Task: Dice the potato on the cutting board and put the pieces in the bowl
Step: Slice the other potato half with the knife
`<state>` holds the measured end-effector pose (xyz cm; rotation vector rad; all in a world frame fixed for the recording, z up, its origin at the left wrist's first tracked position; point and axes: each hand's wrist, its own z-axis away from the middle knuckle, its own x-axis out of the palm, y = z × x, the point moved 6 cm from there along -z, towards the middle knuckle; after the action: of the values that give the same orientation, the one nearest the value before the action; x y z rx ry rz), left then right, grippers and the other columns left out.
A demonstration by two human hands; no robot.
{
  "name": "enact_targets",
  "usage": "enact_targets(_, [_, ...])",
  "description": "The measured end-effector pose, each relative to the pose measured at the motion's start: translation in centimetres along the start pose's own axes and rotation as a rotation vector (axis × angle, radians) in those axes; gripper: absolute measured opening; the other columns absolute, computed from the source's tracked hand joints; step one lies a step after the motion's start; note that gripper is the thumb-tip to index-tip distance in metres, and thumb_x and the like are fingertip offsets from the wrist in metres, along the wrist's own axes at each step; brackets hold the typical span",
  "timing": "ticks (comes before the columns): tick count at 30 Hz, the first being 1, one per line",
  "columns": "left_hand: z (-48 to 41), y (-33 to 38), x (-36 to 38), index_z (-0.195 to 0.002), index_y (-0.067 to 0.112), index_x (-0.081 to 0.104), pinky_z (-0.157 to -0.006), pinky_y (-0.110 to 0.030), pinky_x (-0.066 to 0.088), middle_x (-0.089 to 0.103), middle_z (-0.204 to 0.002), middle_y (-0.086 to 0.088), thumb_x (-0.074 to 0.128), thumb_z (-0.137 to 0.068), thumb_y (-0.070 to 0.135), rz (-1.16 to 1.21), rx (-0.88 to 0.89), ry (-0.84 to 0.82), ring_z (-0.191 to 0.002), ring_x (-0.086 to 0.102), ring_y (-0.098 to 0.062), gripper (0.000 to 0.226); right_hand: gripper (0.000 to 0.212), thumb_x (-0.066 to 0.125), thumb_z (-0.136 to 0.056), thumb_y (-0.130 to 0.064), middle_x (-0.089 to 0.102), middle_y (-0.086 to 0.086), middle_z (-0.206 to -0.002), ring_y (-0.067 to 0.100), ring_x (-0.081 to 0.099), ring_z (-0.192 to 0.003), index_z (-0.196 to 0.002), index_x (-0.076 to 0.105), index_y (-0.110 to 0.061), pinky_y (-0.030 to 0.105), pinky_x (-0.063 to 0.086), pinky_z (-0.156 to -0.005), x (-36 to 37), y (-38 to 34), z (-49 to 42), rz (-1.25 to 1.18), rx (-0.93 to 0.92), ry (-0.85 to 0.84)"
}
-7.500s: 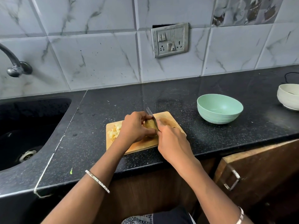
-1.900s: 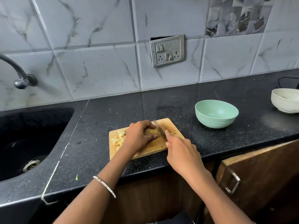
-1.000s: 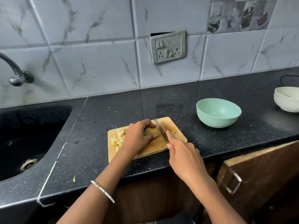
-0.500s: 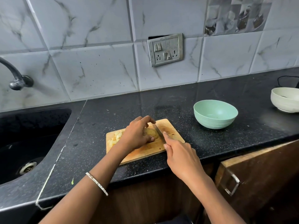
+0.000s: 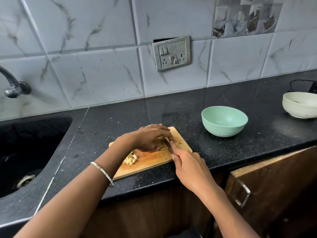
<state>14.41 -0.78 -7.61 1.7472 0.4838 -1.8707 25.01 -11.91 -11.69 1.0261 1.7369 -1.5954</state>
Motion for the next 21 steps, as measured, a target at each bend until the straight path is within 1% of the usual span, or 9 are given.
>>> enact_targets(2, [0.0, -0.2, 0.1, -0.135, 0.038, 0.05, -0.115, -0.062, 0.02, 0.037, -0.152, 0.008, 0.059, -0.092, 0.017, -0.011, -0.005, 0.003, -0.148, 0.02, -0.019, 0.048, 0.05, 0.036, -0.107, -0.038, 0.064, 0.006, -0.131, 0.035, 0.055, -0.12, -0.155, 0.025, -0.046, 0.049, 0.046, -0.095, 0.1, -0.1, 0.0, -0.001, -0.001, -0.003])
enact_targets(4, [0.0, -0.6, 0.2, -0.135, 0.038, 0.05, -0.113, -0.068, 0.016, 0.041, -0.15, 0.01, 0.058, -0.093, 0.016, -0.002, -0.029, -0.003, -0.149, 0.016, -0.017, 0.048, 0.05, 0.036, -0.107, -0.038, 0.064, 0.006, -0.13, 0.035, 0.056, -0.118, -0.156, 0.025, -0.046, 0.048, 0.046, -0.093, 0.2, -0.1, 0.0, 0.011, -0.005, 0.002])
enact_targets(7, [-0.1, -0.9, 0.5, -0.135, 0.036, 0.051, -0.113, -0.069, 0.014, 0.042, -0.15, 0.012, 0.058, -0.093, 0.018, -0.006, -0.05, -0.026, -0.15, 0.015, -0.015, 0.046, 0.05, 0.035, -0.107, -0.039, 0.064, 0.006, -0.128, 0.035, 0.058, -0.116, -0.156, 0.024, -0.046, 0.048, 0.047, -0.09, 0.4, 0.0, 0.0, 0.016, -0.004, 0.005])
enact_targets(10, [-0.3, -1.0, 0.5, -0.136, 0.036, 0.05, -0.114, -0.069, 0.011, 0.042, -0.151, 0.011, 0.058, -0.093, 0.02, -0.017, -0.066, -0.04, -0.15, 0.014, -0.015, 0.046, 0.051, 0.034, -0.107, -0.04, 0.064, 0.006, -0.127, 0.034, 0.058, -0.116, -0.156, 0.022, -0.046, 0.047, 0.047, -0.091, 0.2, -0.1, 0.1, 0.014, -0.01, 0.004])
enact_targets(13, [-0.2, -0.9, 0.4, -0.133, 0.035, 0.053, -0.116, -0.065, 0.014, 0.044, -0.149, 0.009, 0.06, -0.092, 0.021, -0.006, -0.058, -0.026, -0.149, 0.018, -0.017, 0.044, 0.05, 0.033, -0.108, -0.04, 0.063, 0.006, -0.127, 0.034, 0.056, -0.117, -0.156, 0.022, -0.047, 0.045, 0.047, -0.09, -0.3, -0.1, 0.8, 0.016, -0.013, 0.001])
enact_targets(16, [0.0, -0.7, 0.3, -0.124, 0.034, 0.057, -0.116, -0.054, 0.025, 0.051, -0.142, 0.003, 0.062, -0.09, 0.019, 0.038, -0.014, 0.004, -0.142, 0.034, -0.022, 0.037, 0.049, 0.032, -0.108, -0.042, 0.064, 0.004, -0.127, 0.031, 0.056, -0.115, -0.155, 0.022, -0.05, 0.043, 0.046, -0.089, -0.7, 0.3, 1.7, 0.024, -0.013, -0.009])
enact_targets(18, [0.1, -0.9, 0.4, -0.121, 0.034, 0.058, -0.114, -0.048, 0.029, 0.054, -0.138, 0.002, 0.063, -0.09, 0.018, 0.067, -0.01, 0.012, -0.136, 0.04, -0.023, 0.035, 0.048, 0.032, -0.107, -0.044, 0.064, 0.001, -0.129, 0.029, 0.055, -0.116, -0.154, 0.022, -0.053, 0.041, 0.046, -0.089, -1.1, 0.6, 2.3, 0.022, -0.007, -0.019])
enact_targets(21, [0.2, -1.3, 0.4, -0.12, 0.035, 0.059, -0.112, -0.047, 0.031, 0.057, -0.133, 0.004, 0.064, -0.089, 0.022, 0.087, -0.031, 0.027, -0.128, 0.046, -0.02, 0.034, 0.046, 0.036, -0.107, -0.044, 0.065, -0.006, -0.129, 0.024, 0.055, -0.119, -0.152, 0.029, -0.053, 0.041, 0.048, -0.093, -2.4, 1.0, 3.1, 0.0, -0.024, -0.027])
